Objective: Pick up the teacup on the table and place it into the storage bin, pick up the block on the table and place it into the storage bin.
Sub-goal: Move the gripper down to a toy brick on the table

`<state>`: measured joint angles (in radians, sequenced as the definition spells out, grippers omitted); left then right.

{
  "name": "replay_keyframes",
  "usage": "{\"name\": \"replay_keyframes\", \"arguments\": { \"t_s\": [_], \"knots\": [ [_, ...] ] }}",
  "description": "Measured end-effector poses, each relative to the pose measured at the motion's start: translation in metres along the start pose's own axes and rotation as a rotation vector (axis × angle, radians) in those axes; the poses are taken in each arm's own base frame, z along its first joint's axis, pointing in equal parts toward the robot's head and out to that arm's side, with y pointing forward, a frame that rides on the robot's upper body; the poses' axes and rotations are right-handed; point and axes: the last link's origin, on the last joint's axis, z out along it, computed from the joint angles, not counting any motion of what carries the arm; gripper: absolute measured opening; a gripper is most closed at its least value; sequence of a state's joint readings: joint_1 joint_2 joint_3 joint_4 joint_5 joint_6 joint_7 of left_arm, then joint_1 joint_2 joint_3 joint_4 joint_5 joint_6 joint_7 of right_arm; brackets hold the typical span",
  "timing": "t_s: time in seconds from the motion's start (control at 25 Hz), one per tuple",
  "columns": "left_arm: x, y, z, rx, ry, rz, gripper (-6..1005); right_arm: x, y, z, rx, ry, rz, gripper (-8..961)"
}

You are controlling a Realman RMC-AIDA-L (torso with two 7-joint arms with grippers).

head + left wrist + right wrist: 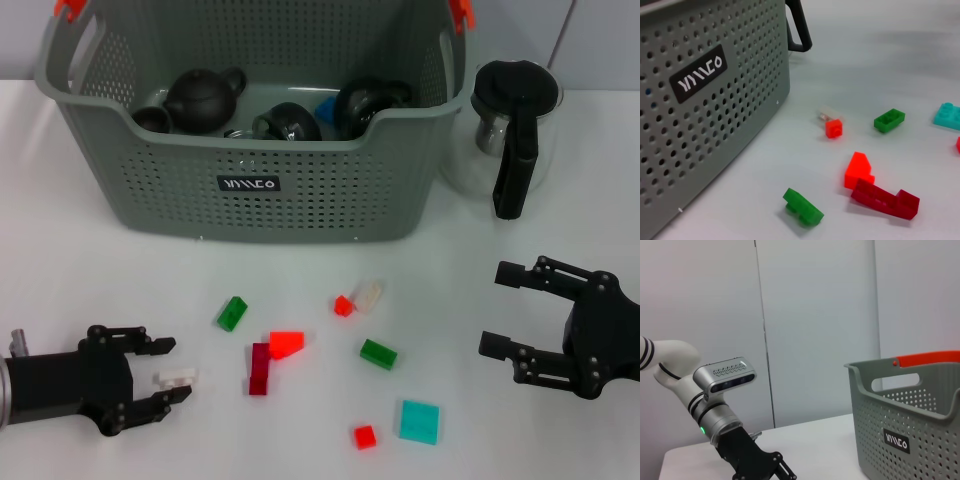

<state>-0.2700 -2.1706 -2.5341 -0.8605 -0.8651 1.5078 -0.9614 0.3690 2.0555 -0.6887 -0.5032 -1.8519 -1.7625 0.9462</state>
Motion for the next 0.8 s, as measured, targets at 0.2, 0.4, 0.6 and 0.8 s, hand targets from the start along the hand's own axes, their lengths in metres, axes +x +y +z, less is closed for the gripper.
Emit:
{"name": "replay_keyframes", "arguments": {
  "t_s": [0.2,0.4,0.6,0.8],
  "knots": [
    [0.0009,-0.0007,0.0005,-0.001,0.001,0.001,520,0.0000,-0.0001,0.0000,0.000,0.000,0.000,824],
    [0.0022,-0.0020,0.0039,-0.005,0.001,-0.006,411,0.0002,0.0000,-0.0003,0.002,0.000,0.001,824],
    [0.0019,-0.0019,0.0058,-0.015,-0.005,-0.009,300,0.0000,-0.0005,-0.0005,0.002,0.002,-0.001,824],
    [0.0021,-0.0018,0.0063,-0.016,-0.005,-0.009,298,-0.0005,-0.0013,-0.0009,0.003,0.002,-0.003,823]
  ]
}}
